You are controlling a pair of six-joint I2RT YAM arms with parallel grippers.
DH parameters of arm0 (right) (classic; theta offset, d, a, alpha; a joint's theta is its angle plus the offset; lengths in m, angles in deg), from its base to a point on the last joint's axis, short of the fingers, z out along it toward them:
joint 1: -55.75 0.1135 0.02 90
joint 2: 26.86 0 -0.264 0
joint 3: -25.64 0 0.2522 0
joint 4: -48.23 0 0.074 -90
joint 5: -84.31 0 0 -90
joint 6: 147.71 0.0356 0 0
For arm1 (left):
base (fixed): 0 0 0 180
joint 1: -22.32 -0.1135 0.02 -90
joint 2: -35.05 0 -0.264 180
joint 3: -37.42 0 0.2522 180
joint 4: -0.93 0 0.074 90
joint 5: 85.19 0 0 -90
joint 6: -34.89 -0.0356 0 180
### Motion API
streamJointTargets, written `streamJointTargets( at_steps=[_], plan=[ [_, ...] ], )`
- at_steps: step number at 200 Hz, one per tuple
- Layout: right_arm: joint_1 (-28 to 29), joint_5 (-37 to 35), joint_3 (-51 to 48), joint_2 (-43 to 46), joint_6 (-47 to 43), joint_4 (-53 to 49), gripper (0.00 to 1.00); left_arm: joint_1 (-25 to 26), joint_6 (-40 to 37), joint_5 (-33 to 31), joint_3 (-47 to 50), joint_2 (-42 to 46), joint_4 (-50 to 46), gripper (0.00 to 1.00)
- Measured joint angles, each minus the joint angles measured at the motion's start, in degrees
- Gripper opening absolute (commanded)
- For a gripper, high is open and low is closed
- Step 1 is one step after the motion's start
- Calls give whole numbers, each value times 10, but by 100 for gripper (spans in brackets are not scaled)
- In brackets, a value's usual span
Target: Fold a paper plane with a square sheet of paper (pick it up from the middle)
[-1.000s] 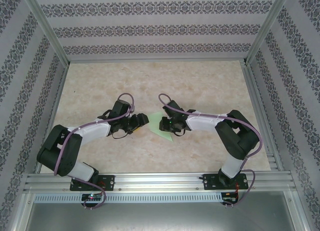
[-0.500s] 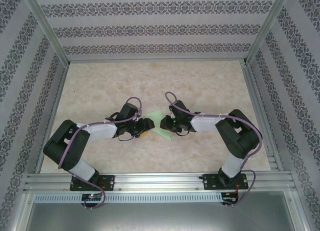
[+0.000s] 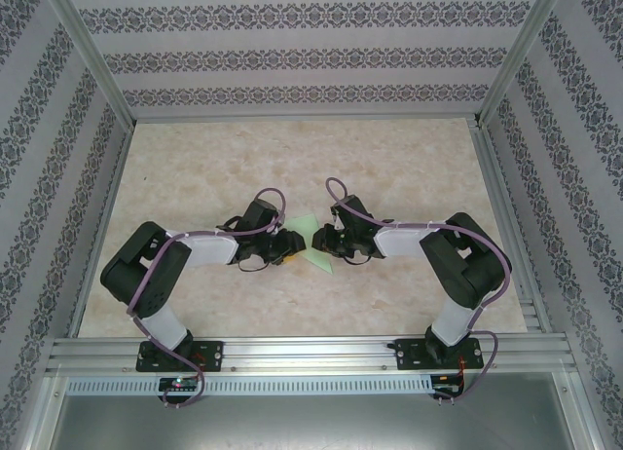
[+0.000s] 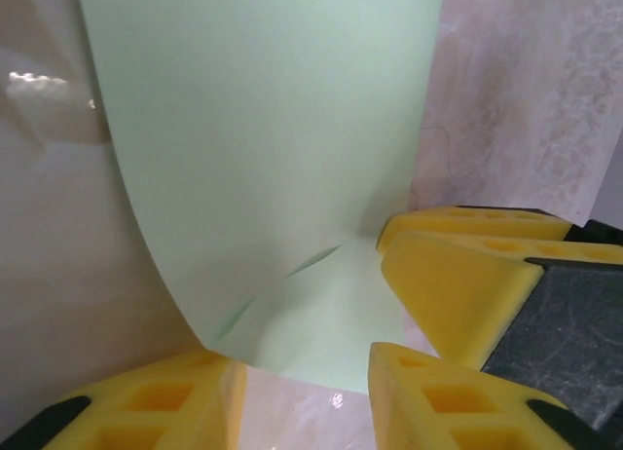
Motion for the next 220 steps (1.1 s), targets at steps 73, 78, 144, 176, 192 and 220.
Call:
streamJointTargets(
  at_steps=[73, 78, 144, 176, 192, 220],
  plan=[
    [-7, 2, -9, 42, -43, 9, 52, 0, 0, -1, -9, -9, 13, 11],
    [-7, 0, -11, 52, -50, 11, 53, 0, 0, -2, -9, -9, 13, 9],
    [42, -156, -75, 182, -196, 14, 51, 1, 9, -20, -16, -8, 7, 8],
    [73, -212, -134, 209, -281, 56, 59, 4, 20, -29, -25, -7, -4, 8],
    [85, -233, -167, 212, -323, 86, 62, 4, 27, -31, -28, -7, -12, 8],
    [118, -254, -189, 208, -393, 125, 62, 4, 33, -33, -31, -7, -27, 8]
  ],
)
